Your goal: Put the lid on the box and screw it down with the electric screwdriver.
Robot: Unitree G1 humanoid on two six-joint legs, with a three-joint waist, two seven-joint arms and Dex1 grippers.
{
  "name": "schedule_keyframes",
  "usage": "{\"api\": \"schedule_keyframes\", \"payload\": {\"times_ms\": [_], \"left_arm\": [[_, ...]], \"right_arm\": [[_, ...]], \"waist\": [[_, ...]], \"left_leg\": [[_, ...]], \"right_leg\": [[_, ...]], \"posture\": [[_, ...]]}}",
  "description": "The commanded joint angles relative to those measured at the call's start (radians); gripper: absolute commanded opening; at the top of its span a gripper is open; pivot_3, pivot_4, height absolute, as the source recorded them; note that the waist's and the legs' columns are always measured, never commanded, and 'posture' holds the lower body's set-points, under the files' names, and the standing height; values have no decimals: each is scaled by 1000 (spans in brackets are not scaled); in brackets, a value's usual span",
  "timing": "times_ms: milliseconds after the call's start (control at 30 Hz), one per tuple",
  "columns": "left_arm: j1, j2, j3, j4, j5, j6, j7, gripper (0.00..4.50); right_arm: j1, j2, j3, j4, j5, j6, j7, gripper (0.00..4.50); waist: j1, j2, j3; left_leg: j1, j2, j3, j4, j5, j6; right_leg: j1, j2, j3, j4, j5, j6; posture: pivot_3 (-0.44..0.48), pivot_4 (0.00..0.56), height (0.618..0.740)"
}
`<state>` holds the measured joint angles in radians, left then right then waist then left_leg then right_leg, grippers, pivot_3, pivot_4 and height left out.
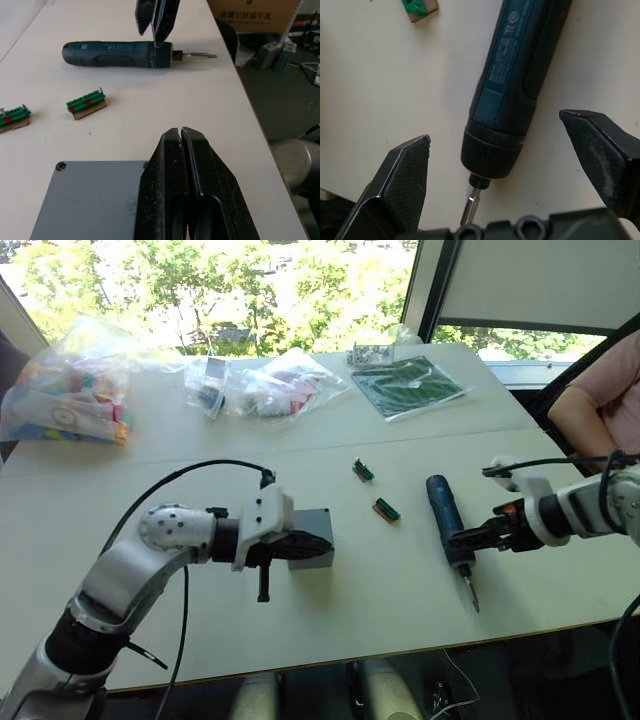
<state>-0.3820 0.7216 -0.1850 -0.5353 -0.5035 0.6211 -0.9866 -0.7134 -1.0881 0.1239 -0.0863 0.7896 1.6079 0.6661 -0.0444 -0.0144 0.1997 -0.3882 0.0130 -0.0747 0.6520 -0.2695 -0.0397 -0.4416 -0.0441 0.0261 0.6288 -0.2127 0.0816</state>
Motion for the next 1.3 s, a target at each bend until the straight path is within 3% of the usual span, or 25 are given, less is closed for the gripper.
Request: {"api": "schedule_keyframes", "payload": {"times_ms": [33, 267, 367, 600, 700, 800, 900, 1000, 1133, 1300], "left_arm": [[18, 5, 35, -47, -8, -2, 26, 0], [46, 9, 83, -60, -31, 31, 76, 0], [45, 8, 84, -65, -37, 39, 83, 0], [46, 8, 83, -66, -45, 49, 99, 0], [44, 10, 84, -57, -47, 49, 99, 0], [47, 19, 94, -32, -42, 42, 92, 0], [47, 67, 124, 10, -31, 39, 66, 0], [28, 90, 158, 27, -61, 54, 47, 0], [-7, 118, 201, 83, -103, 73, 4, 0], [-64, 104, 194, 175, -114, 79, -26, 0]], "right_arm": [[-25, 9, 26, 2, 9, 6, -32, 4491], [-51, 86, 126, 28, -44, 6, -132, 4491], [-38, 96, 159, 38, -48, 6, -152, 3906], [-14, 89, 192, 0, -48, 6, -155, 1903], [-4, 79, 178, 1, -61, 6, -157, 1856], [-92, 195, 70, 112, -123, 3, -218, 1856], [-362, 396, -192, 318, -179, -80, -348, 1856], [-449, 443, -306, 321, -192, -128, -384, 1856], [-306, 452, -360, 33, -189, -360, -336, 1856], [-124, 738, -529, -263, 19, -590, -316, 1856]], "waist": [[2, 0, 0], [0, -1, -1], [2, -1, -1], [3, -2, -1], [4, -2, -1], [-1, -5, -2], [-25, -4, 0], [-17, 7, 5], [18, 3, 3], [21, 7, 5]], "left_leg": [[0, 0, 0, 0, 0, 0], [-1, 0, 0, 0, 0, 0], [0, 0, -1, 0, 0, 0], [0, 0, -1, 1, 0, 0], [0, 0, -1, 1, 0, 0], [0, 0, -1, 1, 0, 0], [2, 1, 2, 2, 0, 0], [0, 1, 2, -1, 1, 1], [-3, 3, -7, -6, -2, 7], [-5, 1, 1, -5, -7, 15]], "right_leg": [[0, 0, 0, 0, 0, 0], [0, 0, 0, -1, 0, 0], [0, 0, 0, 0, 0, 0], [1, 0, 0, 0, 0, 0], [1, 0, 0, 0, 0, 0], [1, 0, 0, 0, 0, 0], [1, 0, 0, 0, 1, 0], [-5, 2, 1, 1, 7, 0], [-5, 2, -10, 1, 1, -3], [-5, -2, -6, -1, 0, -1]], "posture": [[0, 150, 740], [0, 150, 740], [0, 150, 740], [0, 150, 740], [0, 150, 740], [0, 150, 740], [0, 150, 740], [0, 150, 740], [0, 150, 740], [0, 150, 740]]}}
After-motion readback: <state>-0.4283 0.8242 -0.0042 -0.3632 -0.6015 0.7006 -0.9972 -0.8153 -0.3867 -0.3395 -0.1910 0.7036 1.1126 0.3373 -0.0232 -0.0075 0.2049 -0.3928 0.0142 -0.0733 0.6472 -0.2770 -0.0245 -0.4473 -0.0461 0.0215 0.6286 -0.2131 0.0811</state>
